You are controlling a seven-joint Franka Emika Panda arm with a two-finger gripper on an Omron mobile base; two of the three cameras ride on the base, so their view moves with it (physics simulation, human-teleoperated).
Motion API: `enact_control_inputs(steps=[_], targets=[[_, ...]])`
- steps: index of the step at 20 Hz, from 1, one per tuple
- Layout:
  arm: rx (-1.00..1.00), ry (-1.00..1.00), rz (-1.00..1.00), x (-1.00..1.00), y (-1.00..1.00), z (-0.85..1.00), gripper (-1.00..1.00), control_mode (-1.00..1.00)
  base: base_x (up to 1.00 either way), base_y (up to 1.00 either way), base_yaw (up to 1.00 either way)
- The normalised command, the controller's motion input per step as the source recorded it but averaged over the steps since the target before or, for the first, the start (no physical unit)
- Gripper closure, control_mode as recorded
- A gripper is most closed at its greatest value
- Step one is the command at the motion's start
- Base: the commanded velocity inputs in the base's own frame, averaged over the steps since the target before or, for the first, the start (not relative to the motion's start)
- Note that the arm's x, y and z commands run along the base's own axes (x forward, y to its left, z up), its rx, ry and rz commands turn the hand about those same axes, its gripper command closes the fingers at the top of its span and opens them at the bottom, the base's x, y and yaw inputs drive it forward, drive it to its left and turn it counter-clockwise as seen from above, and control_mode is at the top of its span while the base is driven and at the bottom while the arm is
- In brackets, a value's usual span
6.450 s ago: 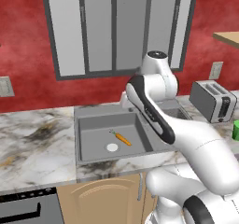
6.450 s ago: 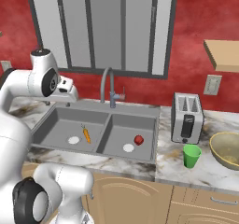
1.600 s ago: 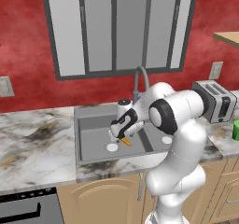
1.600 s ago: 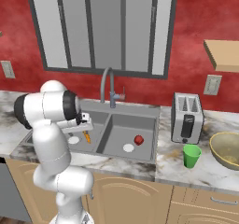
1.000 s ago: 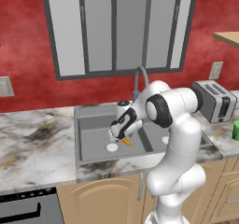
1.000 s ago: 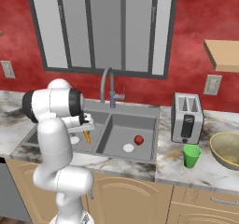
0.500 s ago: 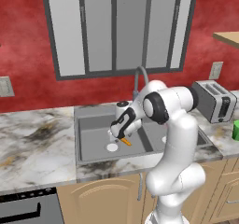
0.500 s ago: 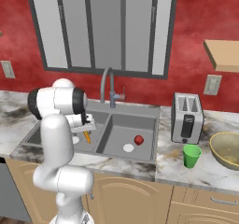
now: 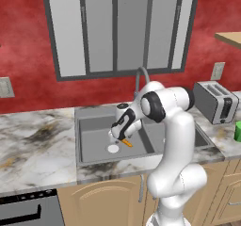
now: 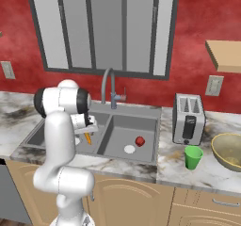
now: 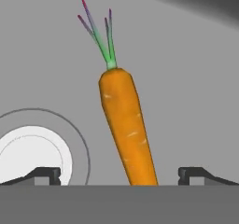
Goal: Remove the bell pepper and carrot from the sink. Then move the bowl and cup from the counter to the sink for washing.
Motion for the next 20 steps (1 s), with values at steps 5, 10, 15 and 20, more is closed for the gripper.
enact_control_inputs(steps=[5, 10, 15, 20], targets=[[0.0, 0.0, 0.0, 0.17, 0.0, -0.18, -1.0, -1.0, 0.0, 0.0, 0.0], [0.0, 0.0, 0.0, 0.16, 0.0, -0.17, -1.0, -1.0, 0.0, 0.0, 0.0], [0.0, 0.0, 0.0, 0.13, 0.0, -0.16, -1.0, -1.0, 0.0, 0.0, 0.0], [0.0, 0.0, 0.0, 0.05, 0.03, -0.15, 1.0, -1.0, 0.0, 0.0, 0.0]])
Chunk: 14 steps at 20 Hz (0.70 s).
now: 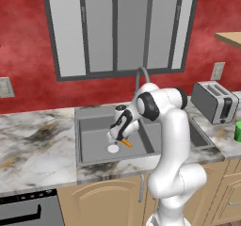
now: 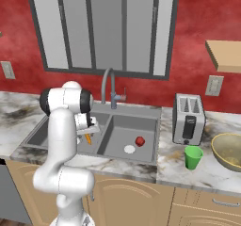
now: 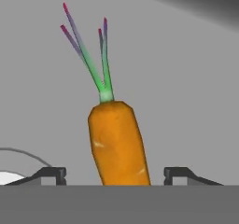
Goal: Remove the bell pepper and carrot from the sink. Then move the bowl and cup from the counter to the sink for washing.
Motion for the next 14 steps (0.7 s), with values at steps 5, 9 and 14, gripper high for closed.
enact_control_inputs(steps=[5, 9, 14], targets=[[0.0, 0.0, 0.0, 0.0, 0.01, -0.12, 1.0, -1.0, 0.0, 0.0, 0.0], [0.0, 0.0, 0.0, 0.0, 0.0, -0.13, 1.0, -1.0, 0.0, 0.0, 0.0], [0.0, -0.01, 0.0, -0.03, 0.0, 0.01, 1.0, -1.0, 0.0, 0.0, 0.0]])
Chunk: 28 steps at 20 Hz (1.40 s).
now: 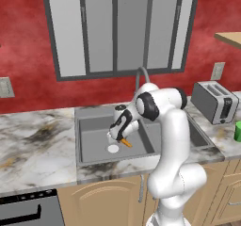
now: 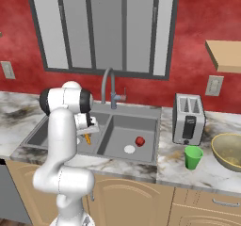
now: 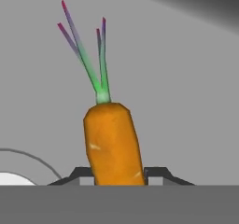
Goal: Remove the bell pepper and carrot from the sink. Then move the bowl and cup from the counter to the sink for washing.
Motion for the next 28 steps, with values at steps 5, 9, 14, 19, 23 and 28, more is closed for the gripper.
enact_control_inputs(steps=[5, 9, 14, 19, 23, 28], targets=[[0.0, -0.02, 0.05, -0.18, 0.08, 0.33, 1.0, -1.0, 0.0, 0.0, 0.0], [-0.03, -0.06, 0.07, -0.29, 0.11, 0.42, 1.0, -1.0, 0.0, 0.0, 0.0], [-0.02, -0.08, 0.08, -0.35, 0.06, 0.44, 1.0, -1.0, 0.0, 0.0, 0.0], [0.0, -0.02, 0.12, -0.33, 0.07, 0.46, 1.0, -1.0, 0.0, 0.0, 0.0], [0.0, 0.0, 0.11, -0.29, 0.13, 0.48, 1.0, -1.0, 0.0, 0.0, 0.0], [0.0, 0.01, 0.1, -0.26, 0.1, 0.53, 1.0, -1.0, 0.0, 0.0, 0.0]])
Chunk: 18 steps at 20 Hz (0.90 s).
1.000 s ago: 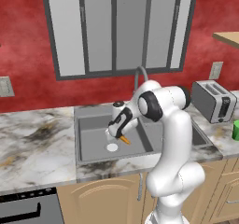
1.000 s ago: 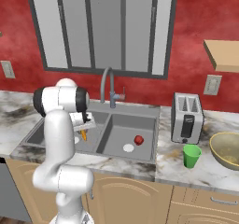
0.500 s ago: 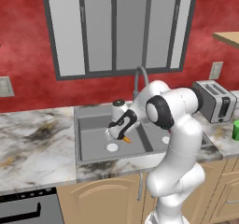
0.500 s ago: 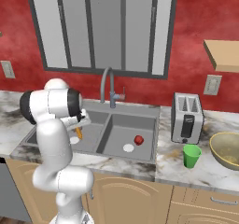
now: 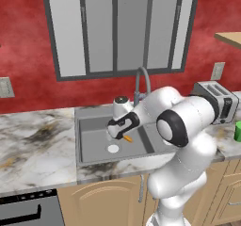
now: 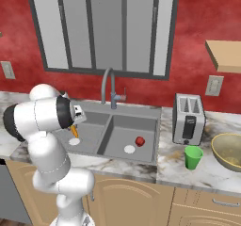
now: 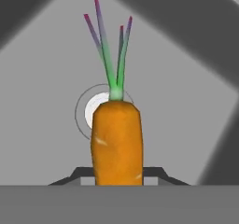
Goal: Remove the bell pepper and carrot from the sink. Then move the bowl and cup from the counter to the sink for washing.
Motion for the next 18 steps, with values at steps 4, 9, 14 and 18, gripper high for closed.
enact_control_inputs(steps=[4, 9, 14, 18], targets=[[0.01, 0.06, 0.06, -0.24, 0.2, 0.49, 1.0, -1.0, 0.0, 0.0, 0.0], [0.03, 0.06, 0.03, -0.28, 0.24, 0.46, 1.0, -1.0, 0.0, 0.0, 0.0], [0.07, 0.06, 0.02, -0.28, 0.25, 0.46, 1.0, -1.0, 0.0, 0.0, 0.0], [0.11, 0.05, 0.02, -0.3, 0.26, 0.4, 1.0, -1.0, 0.0, 0.0, 0.0]])
